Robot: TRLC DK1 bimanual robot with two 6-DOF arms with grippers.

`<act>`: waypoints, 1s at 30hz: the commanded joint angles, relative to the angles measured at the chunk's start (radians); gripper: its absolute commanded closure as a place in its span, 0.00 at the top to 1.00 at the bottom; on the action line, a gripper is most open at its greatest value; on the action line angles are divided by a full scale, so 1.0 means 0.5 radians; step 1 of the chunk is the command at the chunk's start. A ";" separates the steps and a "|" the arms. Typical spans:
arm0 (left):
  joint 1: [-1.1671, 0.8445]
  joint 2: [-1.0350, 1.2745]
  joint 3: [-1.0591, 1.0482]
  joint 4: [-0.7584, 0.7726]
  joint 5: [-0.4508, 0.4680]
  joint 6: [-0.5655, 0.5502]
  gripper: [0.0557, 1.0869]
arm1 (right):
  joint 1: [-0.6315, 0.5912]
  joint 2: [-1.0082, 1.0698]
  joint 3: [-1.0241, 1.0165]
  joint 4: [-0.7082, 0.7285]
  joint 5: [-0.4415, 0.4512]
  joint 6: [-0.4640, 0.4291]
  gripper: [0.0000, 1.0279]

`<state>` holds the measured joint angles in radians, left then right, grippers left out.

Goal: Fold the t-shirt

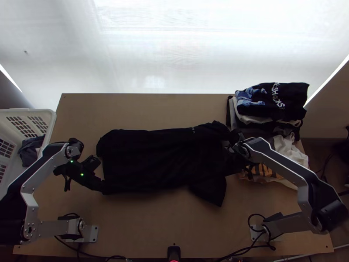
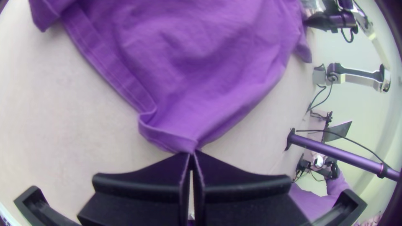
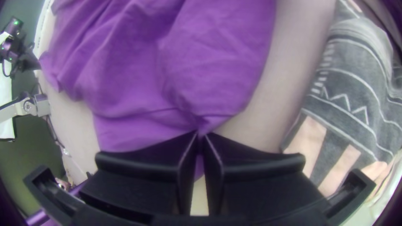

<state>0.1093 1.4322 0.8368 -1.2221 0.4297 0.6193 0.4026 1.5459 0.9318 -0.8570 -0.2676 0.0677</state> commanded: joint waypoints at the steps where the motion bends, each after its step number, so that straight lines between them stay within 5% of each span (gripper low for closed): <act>1: 0.288 -0.097 0.069 -0.013 0.049 0.047 0.03 | -0.084 -0.383 -0.017 -0.084 0.035 -0.028 0.03; 16: 0.490 -0.097 0.226 -0.041 0.079 0.022 0.03 | -0.345 -0.573 0.232 -0.357 0.035 -0.172 0.03; 30: 0.281 0.010 0.572 -0.115 0.082 -0.097 0.03 | -0.179 -0.217 0.778 -0.434 0.032 -0.151 0.03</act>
<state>0.3187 1.3941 1.0115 -1.2724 0.4702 0.6167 0.2882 1.3449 1.1828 -1.0576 -0.2504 -0.0082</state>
